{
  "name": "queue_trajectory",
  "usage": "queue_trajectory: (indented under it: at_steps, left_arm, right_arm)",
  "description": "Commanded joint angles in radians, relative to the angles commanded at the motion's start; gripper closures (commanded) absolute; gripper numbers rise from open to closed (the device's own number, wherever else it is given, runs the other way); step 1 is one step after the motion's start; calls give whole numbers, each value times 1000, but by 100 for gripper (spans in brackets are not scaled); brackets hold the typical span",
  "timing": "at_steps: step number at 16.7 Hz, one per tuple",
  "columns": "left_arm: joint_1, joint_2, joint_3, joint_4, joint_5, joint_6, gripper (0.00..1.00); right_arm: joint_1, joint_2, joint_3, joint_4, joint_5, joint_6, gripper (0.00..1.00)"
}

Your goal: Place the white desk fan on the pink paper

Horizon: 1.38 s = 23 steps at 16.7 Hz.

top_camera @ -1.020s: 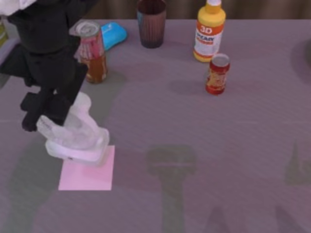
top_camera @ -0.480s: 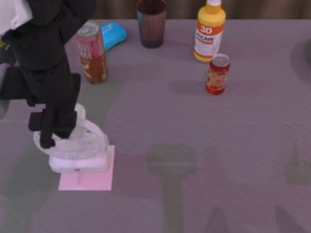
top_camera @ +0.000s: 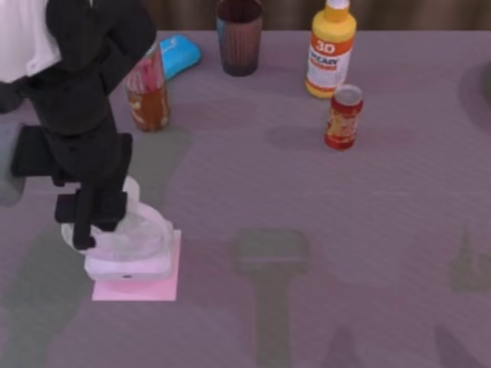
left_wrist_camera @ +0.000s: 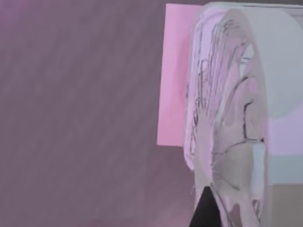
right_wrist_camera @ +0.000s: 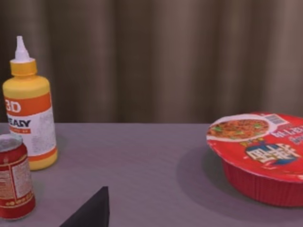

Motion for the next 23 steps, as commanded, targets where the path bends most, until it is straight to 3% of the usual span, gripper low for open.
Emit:
queue_trajectory:
  at_steps: [5,18,23]
  left_arm:
    - [1,2,-18,18,0,0,100]
    - [1,2,-18,18,0,0,2]
    - [1,2,-18,18,0,0,0]
  right_arm:
    - [0,0,0,0,0,0,0]
    - [0,0,0,0,0,0,0]
    - [0,0,0,0,0,0,0]
